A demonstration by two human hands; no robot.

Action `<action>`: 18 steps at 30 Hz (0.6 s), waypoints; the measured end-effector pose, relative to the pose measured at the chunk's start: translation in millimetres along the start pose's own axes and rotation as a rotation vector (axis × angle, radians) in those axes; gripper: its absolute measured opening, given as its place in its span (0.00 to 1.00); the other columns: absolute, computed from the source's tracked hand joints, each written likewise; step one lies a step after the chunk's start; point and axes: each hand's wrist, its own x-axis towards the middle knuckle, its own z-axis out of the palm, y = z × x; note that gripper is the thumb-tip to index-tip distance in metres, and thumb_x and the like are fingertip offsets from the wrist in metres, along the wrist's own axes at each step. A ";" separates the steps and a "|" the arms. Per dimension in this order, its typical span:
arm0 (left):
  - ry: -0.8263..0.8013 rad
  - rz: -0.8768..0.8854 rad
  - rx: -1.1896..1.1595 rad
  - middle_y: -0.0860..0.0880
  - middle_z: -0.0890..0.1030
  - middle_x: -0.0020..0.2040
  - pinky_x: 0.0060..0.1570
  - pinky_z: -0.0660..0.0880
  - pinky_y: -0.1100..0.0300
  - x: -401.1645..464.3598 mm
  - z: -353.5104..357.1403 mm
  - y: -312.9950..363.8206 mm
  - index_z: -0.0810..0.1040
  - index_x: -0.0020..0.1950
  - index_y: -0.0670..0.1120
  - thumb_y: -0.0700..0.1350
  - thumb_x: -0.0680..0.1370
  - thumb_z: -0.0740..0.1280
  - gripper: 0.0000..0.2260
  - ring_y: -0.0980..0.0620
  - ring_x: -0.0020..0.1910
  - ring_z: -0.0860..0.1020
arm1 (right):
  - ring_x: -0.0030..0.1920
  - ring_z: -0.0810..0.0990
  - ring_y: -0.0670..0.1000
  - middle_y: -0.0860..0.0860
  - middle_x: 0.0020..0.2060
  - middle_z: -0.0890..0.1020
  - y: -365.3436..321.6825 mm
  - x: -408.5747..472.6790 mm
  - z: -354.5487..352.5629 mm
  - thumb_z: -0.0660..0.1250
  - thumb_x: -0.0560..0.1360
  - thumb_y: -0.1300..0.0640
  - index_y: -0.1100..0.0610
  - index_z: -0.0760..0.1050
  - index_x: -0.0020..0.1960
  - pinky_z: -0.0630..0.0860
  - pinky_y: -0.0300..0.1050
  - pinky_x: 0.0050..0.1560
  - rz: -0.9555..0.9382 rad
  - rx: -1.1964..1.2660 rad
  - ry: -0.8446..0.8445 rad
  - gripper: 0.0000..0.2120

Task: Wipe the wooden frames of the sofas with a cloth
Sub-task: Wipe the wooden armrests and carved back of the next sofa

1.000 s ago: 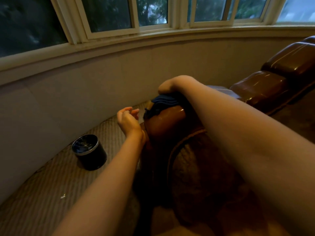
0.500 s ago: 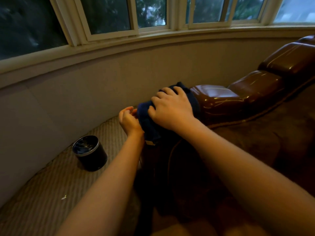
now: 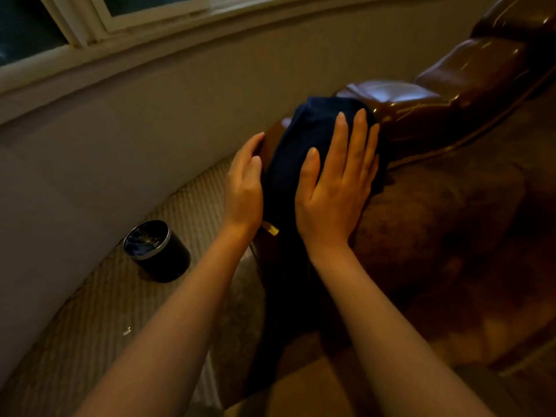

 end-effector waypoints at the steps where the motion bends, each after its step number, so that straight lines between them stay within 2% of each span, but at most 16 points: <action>1: -0.028 0.007 0.000 0.50 0.69 0.69 0.68 0.66 0.57 -4.6 -2.5 -8.8 0.65 0.72 0.45 0.48 0.78 0.53 0.22 0.55 0.68 0.68 | 0.73 0.60 0.61 0.61 0.71 0.65 -0.8 -2.9 2.2 0.53 0.81 0.50 0.62 0.64 0.71 0.57 0.54 0.72 -0.005 0.015 0.016 0.24; 4: -0.102 0.038 -0.018 0.52 0.61 0.73 0.73 0.60 0.51 -15.0 -5.2 -32.8 0.55 0.74 0.51 0.48 0.80 0.52 0.21 0.55 0.73 0.61 | 0.72 0.59 0.64 0.65 0.69 0.66 -3.8 -15.7 9.7 0.53 0.81 0.51 0.65 0.65 0.70 0.58 0.54 0.72 -0.055 0.073 0.057 0.24; 6: -0.149 0.079 -0.043 0.47 0.59 0.74 0.73 0.60 0.55 -15.1 -8.1 -42.3 0.52 0.75 0.45 0.51 0.80 0.56 0.26 0.55 0.73 0.60 | 0.71 0.59 0.64 0.65 0.69 0.67 -3.0 -37.9 18.1 0.52 0.81 0.51 0.64 0.66 0.69 0.55 0.52 0.73 -0.129 0.148 0.062 0.23; 8: -0.200 0.089 -0.045 0.45 0.56 0.74 0.73 0.59 0.59 -14.2 -14.0 -47.1 0.49 0.76 0.40 0.58 0.78 0.59 0.35 0.55 0.74 0.59 | 0.74 0.55 0.59 0.59 0.73 0.61 3.4 -73.2 25.6 0.50 0.81 0.51 0.60 0.62 0.71 0.53 0.46 0.73 -0.211 0.193 0.023 0.21; 9: -0.232 0.096 -0.057 0.46 0.55 0.75 0.74 0.57 0.56 -15.4 -17.2 -49.1 0.48 0.76 0.42 0.60 0.78 0.58 0.35 0.52 0.75 0.57 | 0.75 0.53 0.55 0.56 0.74 0.58 9.5 -92.8 29.7 0.49 0.82 0.51 0.57 0.60 0.71 0.54 0.44 0.72 -0.257 0.194 -0.008 0.20; 11: -0.234 0.063 -0.123 0.51 0.54 0.76 0.75 0.55 0.49 -28.7 -18.7 -53.3 0.47 0.75 0.51 0.56 0.81 0.56 0.27 0.51 0.76 0.54 | 0.73 0.57 0.56 0.55 0.71 0.57 25.5 -127.2 38.9 0.47 0.82 0.51 0.55 0.56 0.70 0.60 0.48 0.67 -0.323 0.168 -0.086 0.18; 13: -0.152 -0.019 -0.135 0.56 0.53 0.76 0.75 0.54 0.52 -53.6 -17.1 -70.2 0.48 0.74 0.55 0.49 0.82 0.52 0.22 0.56 0.76 0.53 | 0.65 0.63 0.61 0.59 0.66 0.62 41.0 -154.0 44.9 0.46 0.82 0.51 0.55 0.54 0.69 0.62 0.52 0.63 -0.321 0.136 -0.176 0.17; 14: -0.128 -0.046 -0.089 0.55 0.52 0.77 0.75 0.54 0.51 -70.0 -17.1 -79.9 0.48 0.75 0.55 0.47 0.82 0.52 0.23 0.55 0.76 0.52 | 0.63 0.64 0.62 0.59 0.64 0.63 49.7 -168.1 45.8 0.47 0.82 0.52 0.55 0.53 0.70 0.61 0.51 0.65 -0.312 0.121 -0.221 0.18; 16: -0.151 -0.106 0.056 0.53 0.51 0.78 0.75 0.54 0.50 -103.8 -17.9 -105.0 0.46 0.77 0.55 0.52 0.82 0.51 0.24 0.55 0.76 0.52 | 0.62 0.66 0.61 0.59 0.63 0.64 69.7 -198.8 39.1 0.56 0.80 0.56 0.54 0.49 0.74 0.59 0.46 0.69 -0.281 0.051 -0.333 0.26; 18: -0.219 -0.194 0.177 0.59 0.53 0.76 0.74 0.56 0.53 -127.1 -20.9 -123.6 0.45 0.76 0.59 0.59 0.80 0.50 0.26 0.61 0.75 0.53 | 0.60 0.68 0.57 0.59 0.63 0.66 78.4 -222.1 21.7 0.70 0.69 0.58 0.57 0.48 0.75 0.70 0.43 0.63 -0.175 -0.063 -0.497 0.42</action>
